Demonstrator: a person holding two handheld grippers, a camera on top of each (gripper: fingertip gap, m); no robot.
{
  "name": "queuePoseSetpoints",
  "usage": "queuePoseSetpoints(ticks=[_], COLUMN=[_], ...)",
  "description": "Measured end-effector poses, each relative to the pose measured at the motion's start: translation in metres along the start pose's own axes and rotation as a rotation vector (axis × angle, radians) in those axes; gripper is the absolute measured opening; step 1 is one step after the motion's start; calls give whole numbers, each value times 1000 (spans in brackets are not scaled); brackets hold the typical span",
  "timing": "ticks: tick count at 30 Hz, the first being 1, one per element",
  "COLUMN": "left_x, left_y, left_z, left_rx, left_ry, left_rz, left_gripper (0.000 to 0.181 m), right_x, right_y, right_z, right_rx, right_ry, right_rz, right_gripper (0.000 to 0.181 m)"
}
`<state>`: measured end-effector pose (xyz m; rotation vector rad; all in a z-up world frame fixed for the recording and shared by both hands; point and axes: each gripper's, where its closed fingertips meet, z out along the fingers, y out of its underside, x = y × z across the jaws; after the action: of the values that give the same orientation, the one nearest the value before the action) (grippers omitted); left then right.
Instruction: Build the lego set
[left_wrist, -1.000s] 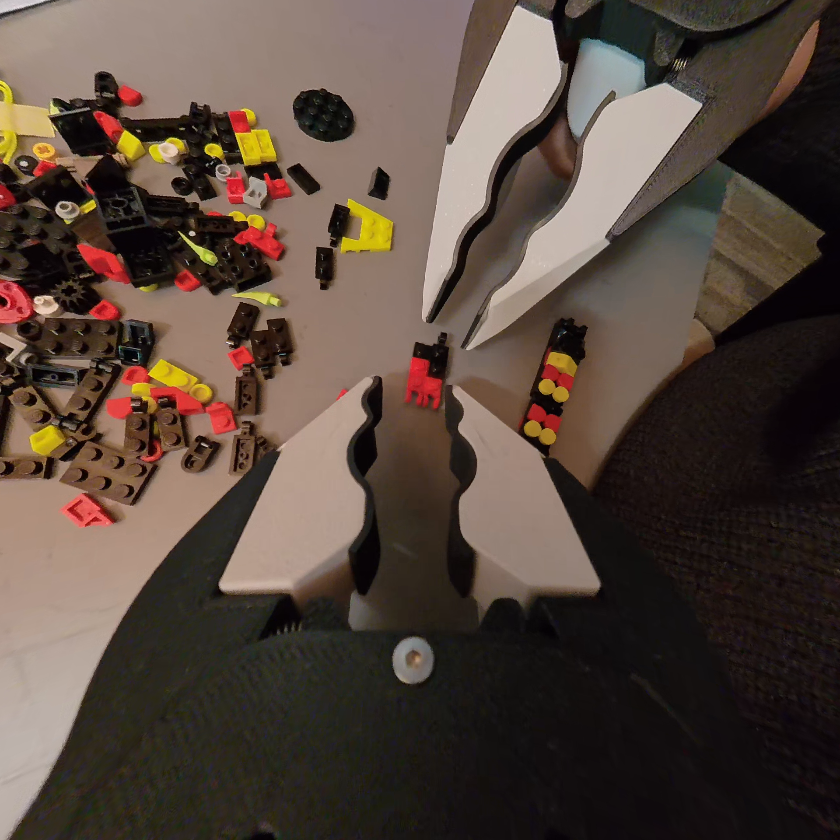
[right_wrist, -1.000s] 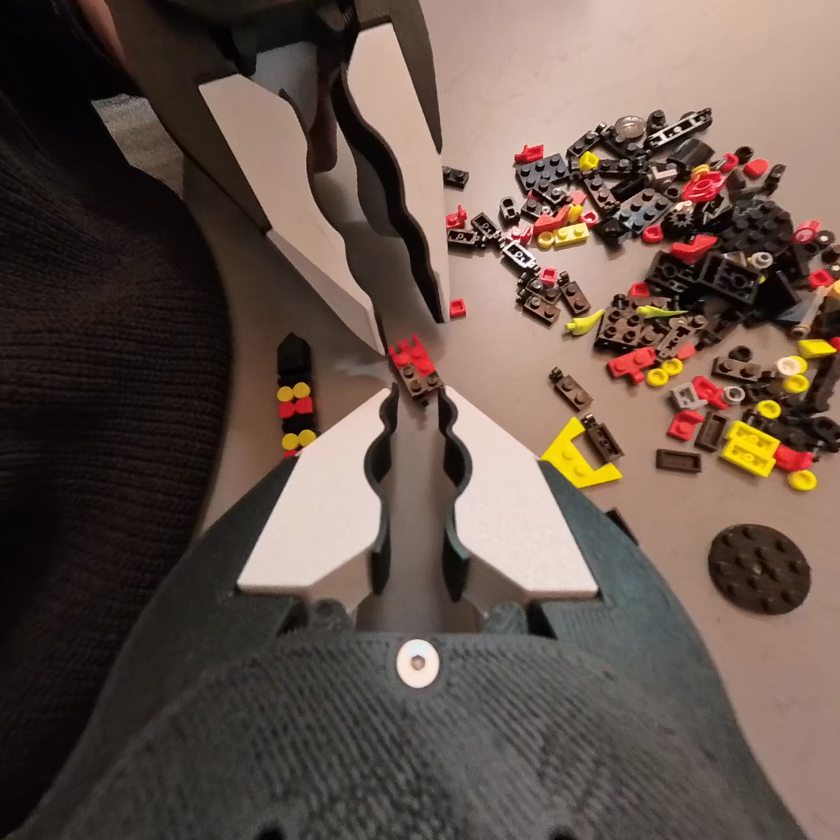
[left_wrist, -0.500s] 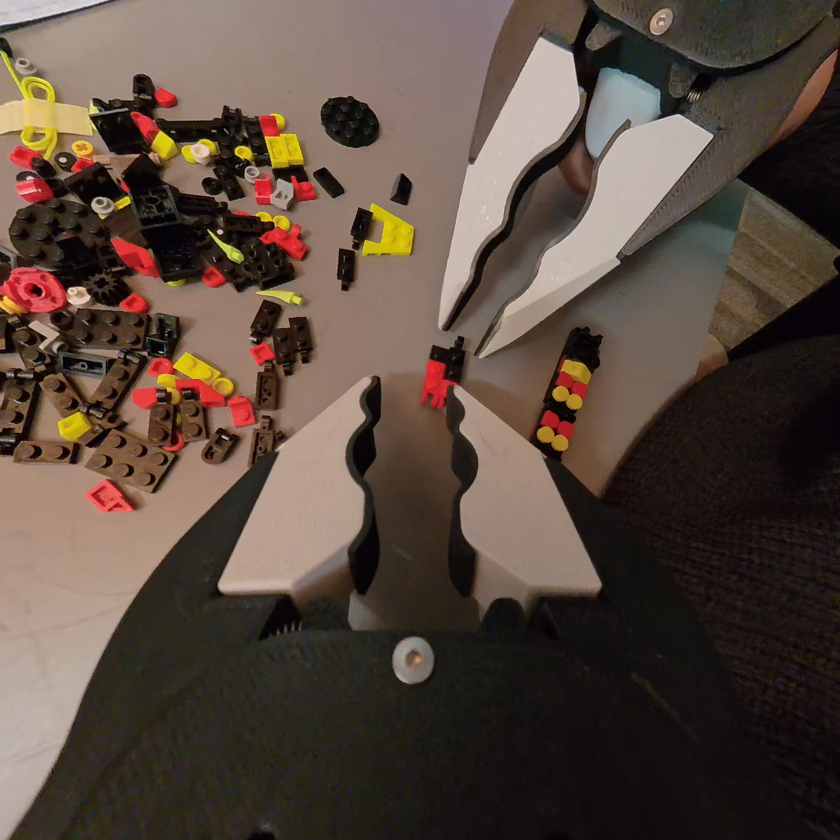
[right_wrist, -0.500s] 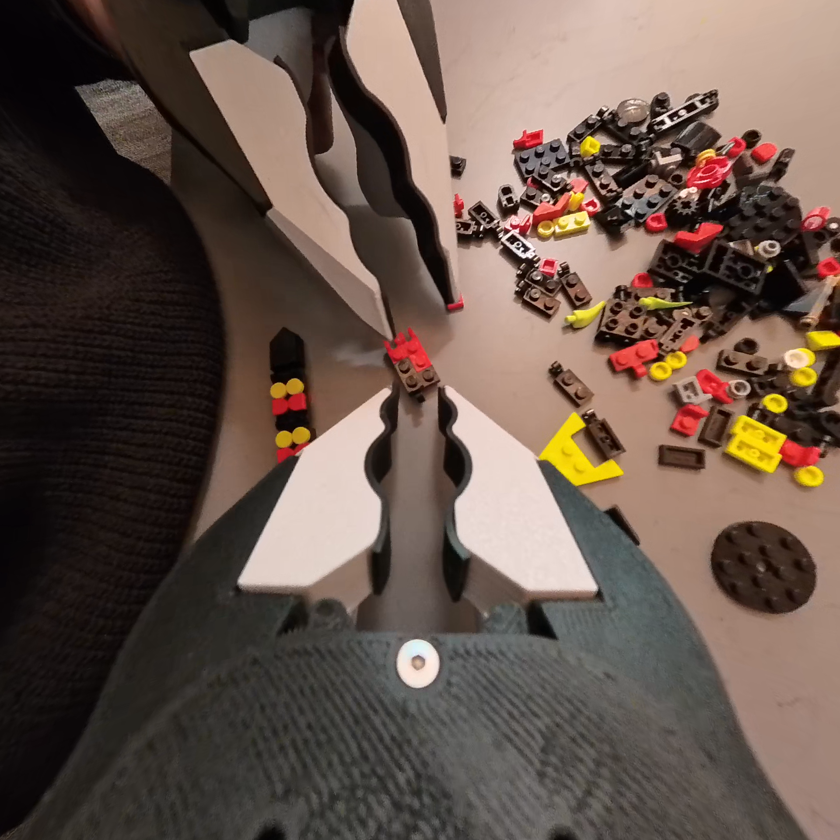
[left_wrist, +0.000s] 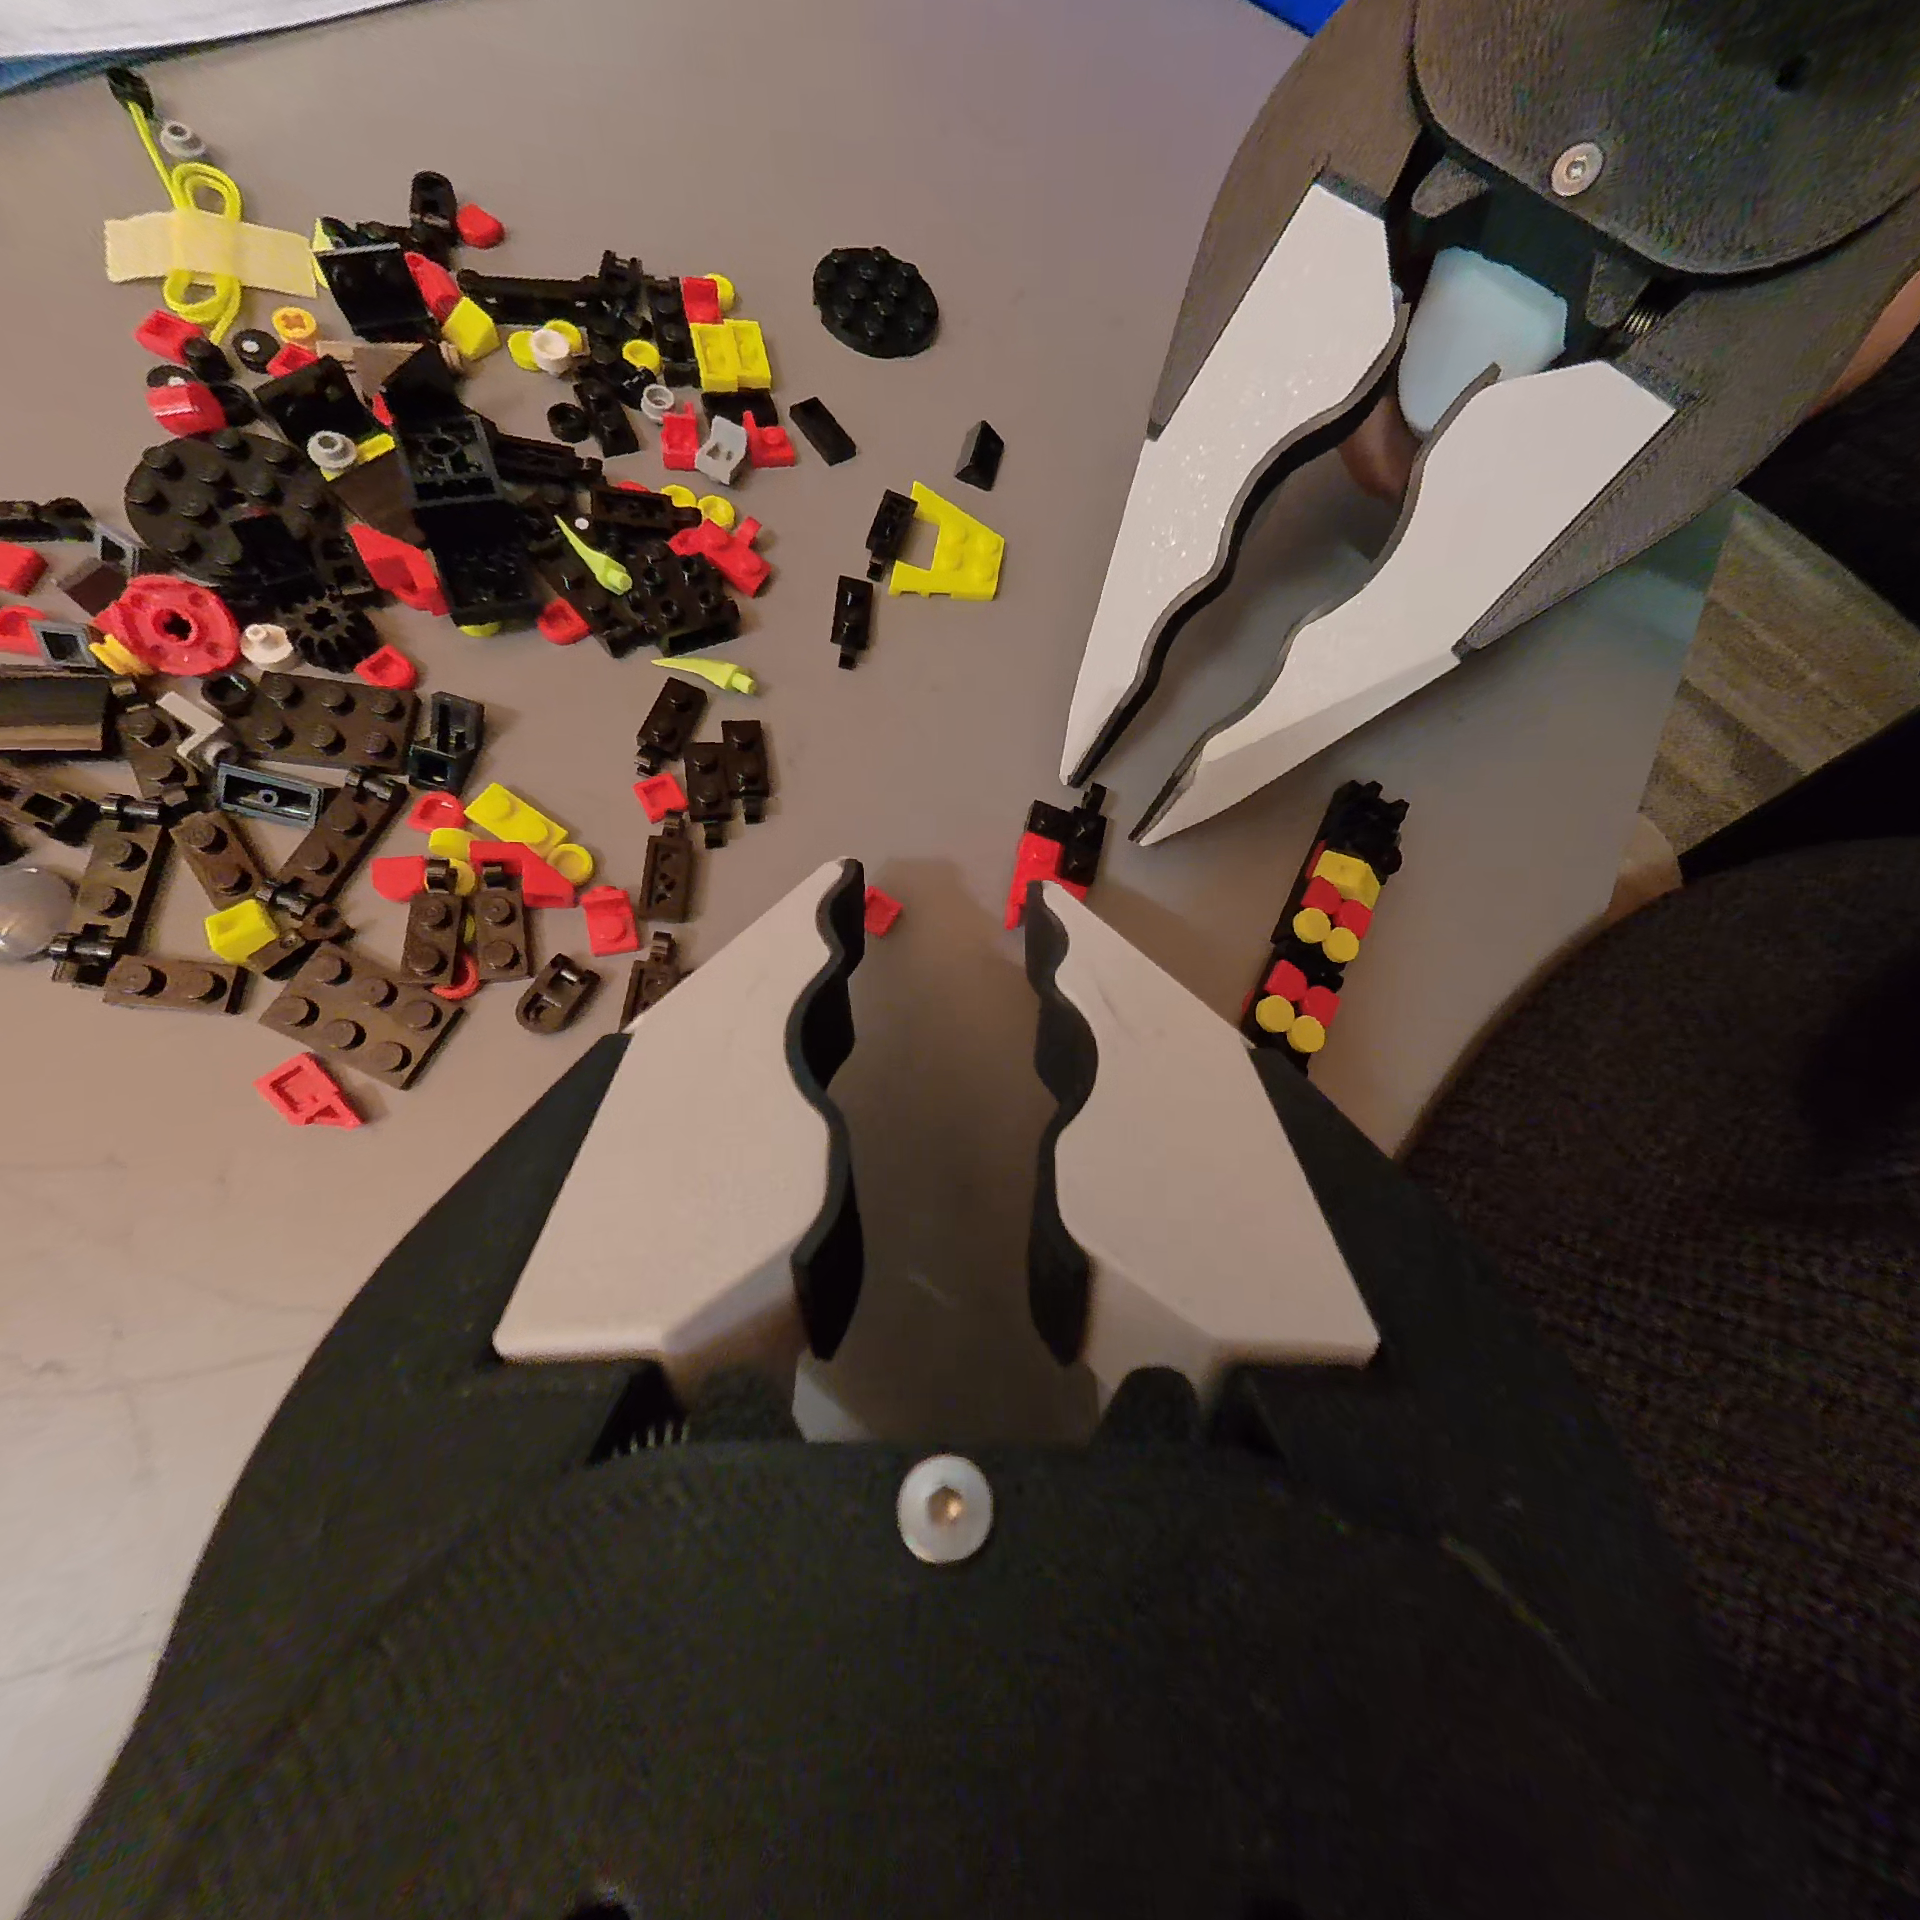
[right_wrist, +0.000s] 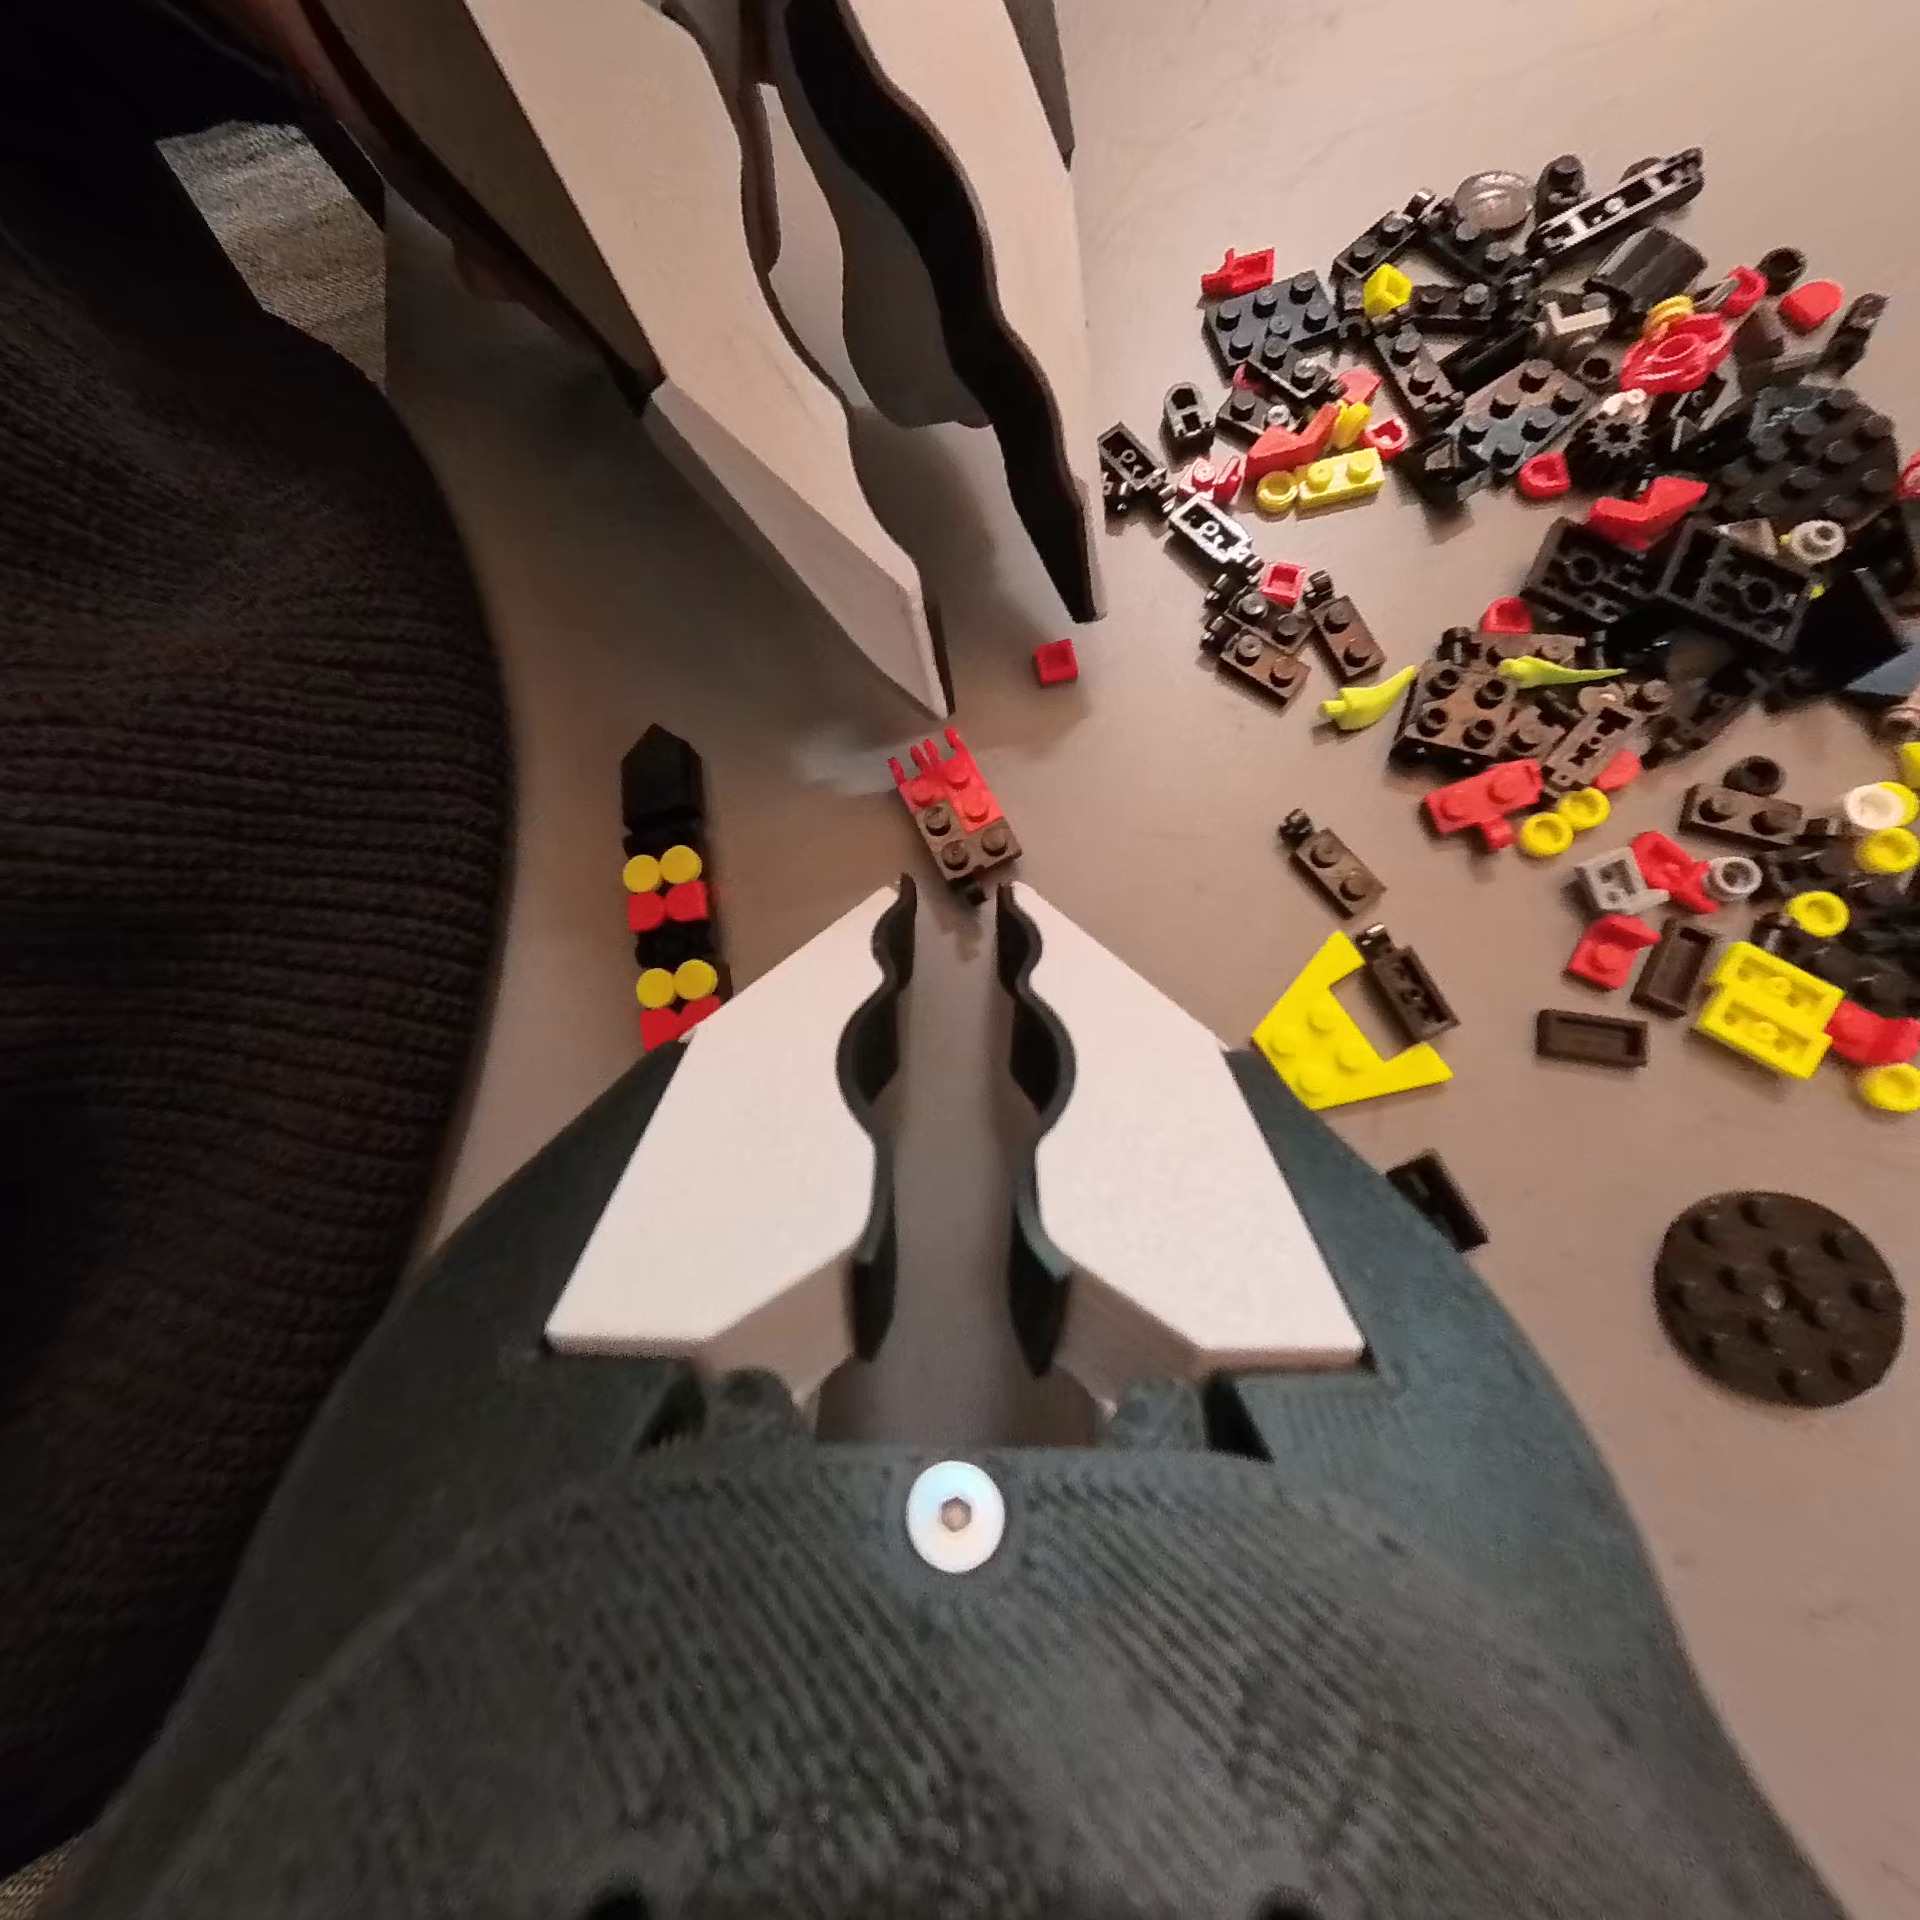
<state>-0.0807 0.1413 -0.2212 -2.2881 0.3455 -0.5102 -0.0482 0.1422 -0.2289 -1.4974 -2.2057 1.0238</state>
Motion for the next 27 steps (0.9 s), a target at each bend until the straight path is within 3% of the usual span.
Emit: queuePoseSetpoints(ticks=[13, 22, 27], left_x=[-1, 0, 1], left_y=[0, 1, 1], left_z=[0, 1, 2], left_rx=[-2, -4, -5], left_ry=[-2, 3, 7], left_rz=[-10, -7, -7], left_gripper=[30, 30, 30], right_x=[0, 46, 55], right_y=[-5, -9, -18], right_z=[-5, -8, 0], right_rx=[40, 30, 35], right_ry=[-27, 249, 286], right_rz=[30, 44, 35], right_gripper=[13, 15, 26])
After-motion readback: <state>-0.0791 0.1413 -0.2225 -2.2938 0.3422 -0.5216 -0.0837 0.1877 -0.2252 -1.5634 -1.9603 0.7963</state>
